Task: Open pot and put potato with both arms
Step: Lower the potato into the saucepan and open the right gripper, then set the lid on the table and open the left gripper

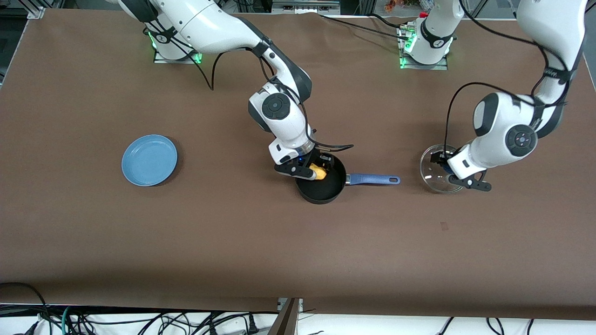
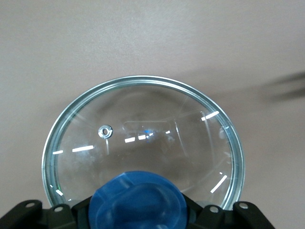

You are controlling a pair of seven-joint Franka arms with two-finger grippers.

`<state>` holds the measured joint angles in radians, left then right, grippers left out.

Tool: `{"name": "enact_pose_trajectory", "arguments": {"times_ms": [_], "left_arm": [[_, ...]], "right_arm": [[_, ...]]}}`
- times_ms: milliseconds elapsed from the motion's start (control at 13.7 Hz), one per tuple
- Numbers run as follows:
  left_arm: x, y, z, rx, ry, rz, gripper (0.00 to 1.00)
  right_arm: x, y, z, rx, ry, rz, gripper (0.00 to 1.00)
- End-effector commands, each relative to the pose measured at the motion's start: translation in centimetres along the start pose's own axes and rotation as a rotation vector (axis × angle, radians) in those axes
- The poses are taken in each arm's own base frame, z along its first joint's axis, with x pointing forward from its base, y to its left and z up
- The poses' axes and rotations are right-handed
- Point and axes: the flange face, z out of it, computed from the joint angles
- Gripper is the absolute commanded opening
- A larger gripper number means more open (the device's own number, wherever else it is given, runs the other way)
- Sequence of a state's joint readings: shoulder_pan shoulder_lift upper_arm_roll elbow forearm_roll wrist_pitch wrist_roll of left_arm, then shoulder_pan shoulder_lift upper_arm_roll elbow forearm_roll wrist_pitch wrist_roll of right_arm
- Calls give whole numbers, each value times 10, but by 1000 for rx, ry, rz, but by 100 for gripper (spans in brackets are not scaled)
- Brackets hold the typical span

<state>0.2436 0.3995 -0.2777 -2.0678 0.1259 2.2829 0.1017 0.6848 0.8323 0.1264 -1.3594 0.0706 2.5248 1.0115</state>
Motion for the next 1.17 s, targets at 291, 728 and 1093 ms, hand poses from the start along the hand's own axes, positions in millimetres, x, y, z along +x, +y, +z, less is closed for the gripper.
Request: {"name": "enact_pose_trajectory", "arguments": {"times_ms": [291, 728, 1093], "left_arm": [[15, -33, 15, 17, 22, -27, 100], [8, -29, -83, 77, 85, -35, 100], [4, -11, -242, 67, 69, -53, 100]], "right_arm": [[54, -14, -58, -66, 20, -49, 100], [152, 59, -183, -256, -89, -272, 100], [213, 157, -274, -390, -218, -356, 100]]}}
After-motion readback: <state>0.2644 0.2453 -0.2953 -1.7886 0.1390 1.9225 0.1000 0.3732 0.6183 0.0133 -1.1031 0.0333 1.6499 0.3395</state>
